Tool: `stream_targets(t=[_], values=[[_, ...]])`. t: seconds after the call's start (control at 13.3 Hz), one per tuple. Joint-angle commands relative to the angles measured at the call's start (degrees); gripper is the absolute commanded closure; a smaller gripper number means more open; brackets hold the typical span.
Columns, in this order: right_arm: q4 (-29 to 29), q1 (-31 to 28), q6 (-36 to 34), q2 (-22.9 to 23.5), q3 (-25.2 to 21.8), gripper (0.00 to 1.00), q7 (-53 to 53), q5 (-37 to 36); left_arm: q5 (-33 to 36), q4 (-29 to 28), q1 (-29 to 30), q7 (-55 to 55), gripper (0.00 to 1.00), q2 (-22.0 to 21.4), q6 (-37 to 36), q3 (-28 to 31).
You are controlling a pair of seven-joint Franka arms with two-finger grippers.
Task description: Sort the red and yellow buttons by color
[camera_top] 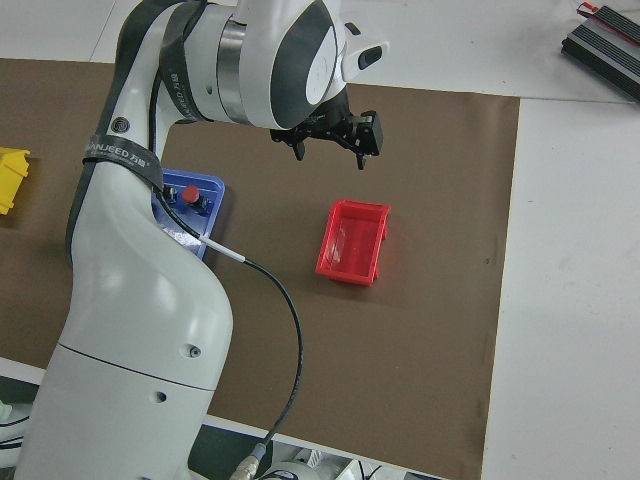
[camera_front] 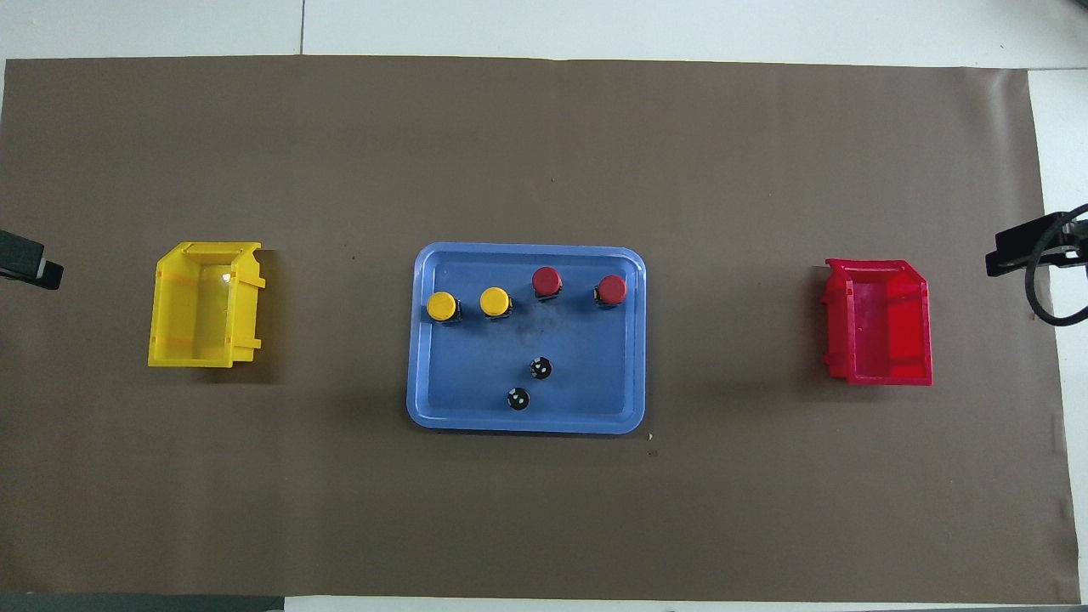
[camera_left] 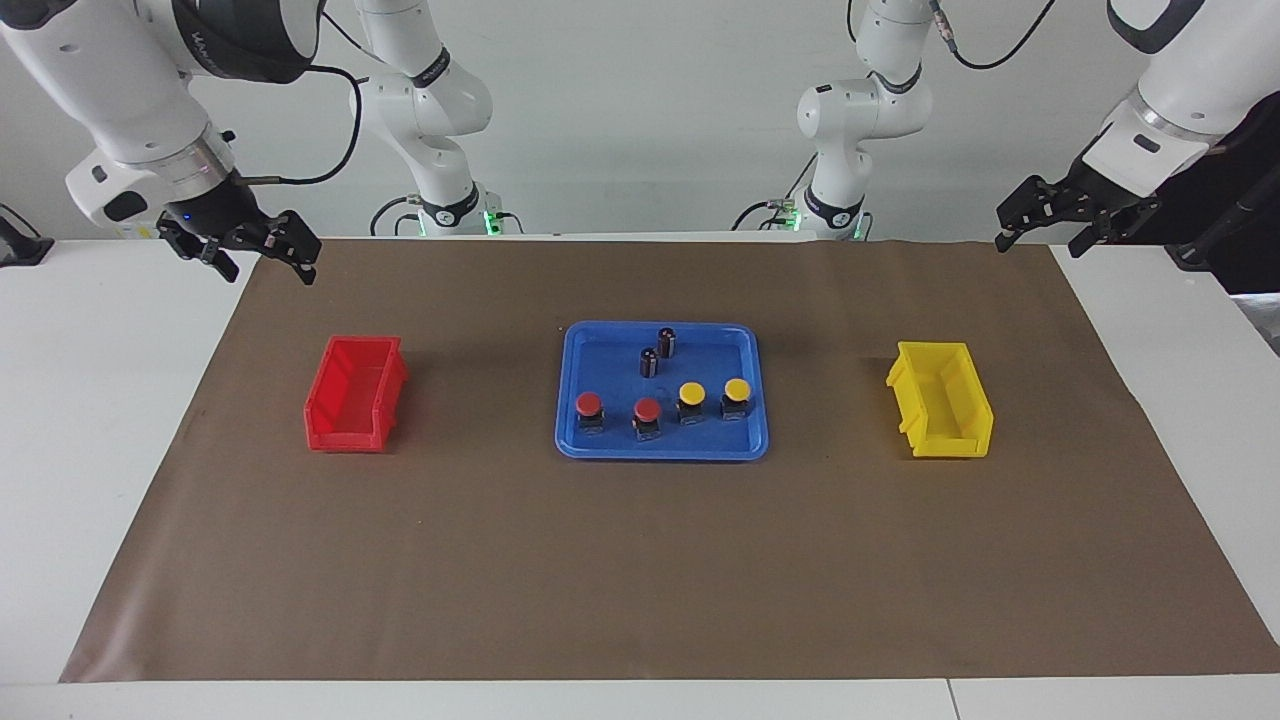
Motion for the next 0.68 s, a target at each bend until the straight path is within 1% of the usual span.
stream_targets(t=[0.0, 0.6], values=[[-0.86, -0.85, 0.76, -0.91, 0.61, 0.0, -1.37, 0.19, 1.04, -1.6, 0.79, 0.92, 0.0, -1.53, -0.36, -0.7], [-1.13, 0.46, 0.93, -0.92, 1.31, 0.0, -2.42, -1.22, 1.04, -1.6, 0.88, 0.92, 0.0, -1.53, -0.36, -0.7]])
